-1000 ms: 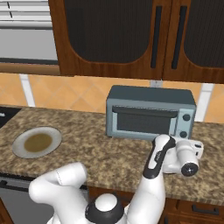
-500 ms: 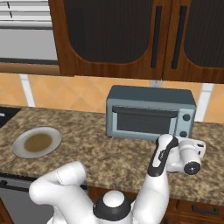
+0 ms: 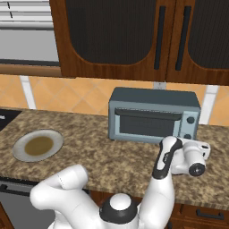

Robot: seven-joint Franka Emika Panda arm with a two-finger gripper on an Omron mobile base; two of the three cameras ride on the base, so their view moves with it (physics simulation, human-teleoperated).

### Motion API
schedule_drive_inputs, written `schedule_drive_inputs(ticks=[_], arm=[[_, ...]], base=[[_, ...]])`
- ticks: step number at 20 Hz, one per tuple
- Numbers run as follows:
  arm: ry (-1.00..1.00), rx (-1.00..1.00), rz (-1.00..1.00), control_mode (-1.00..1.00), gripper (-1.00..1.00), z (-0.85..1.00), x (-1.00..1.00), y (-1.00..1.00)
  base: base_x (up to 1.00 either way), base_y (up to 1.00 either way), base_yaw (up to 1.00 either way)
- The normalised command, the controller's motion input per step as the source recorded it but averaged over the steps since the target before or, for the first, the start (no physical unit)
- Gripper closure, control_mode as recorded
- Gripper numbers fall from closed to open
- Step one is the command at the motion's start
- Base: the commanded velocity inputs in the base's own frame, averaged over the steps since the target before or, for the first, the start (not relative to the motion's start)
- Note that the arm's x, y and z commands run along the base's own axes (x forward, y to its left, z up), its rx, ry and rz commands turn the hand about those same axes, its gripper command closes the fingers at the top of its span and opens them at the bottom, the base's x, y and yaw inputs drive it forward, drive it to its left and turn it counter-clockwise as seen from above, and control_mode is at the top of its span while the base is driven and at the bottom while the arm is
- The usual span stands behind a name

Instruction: Pick up the kebab skewer and baguette bread, and place them inside the toaster oven. Close the toaster oven door and start by setting the timer.

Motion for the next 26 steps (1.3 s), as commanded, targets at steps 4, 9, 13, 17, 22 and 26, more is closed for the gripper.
schedule_drive_inputs(ticks=[4,9,13,17,22,26], arm=[[0.00,0.00,0.00,-1.00,-1.00,-0.08,0.13,0.00],[0.00,0.00,0.00,-1.00,-1.00,-0.07,0.08,0.00],[0.00,0.00,0.00,-1.00,-1.00,0.00,0.06,0.00],[0.00,0.00,0.00,-1.00,-1.00,0.00,0.01,0.00],[0.00,0.00,0.00,-1.00,-1.00,0.00,0.00,0.00],[0.00,0.00,0.00,-1.00,1.00,0.00,0.00,0.00]], base=[[0.00,0.00,0.00],[0.00,0.00,0.00],[0.00,0.00,0.00],[0.00,0.00,0.00],[0.00,0.00,0.00],[0.00,0.00,0.00]])
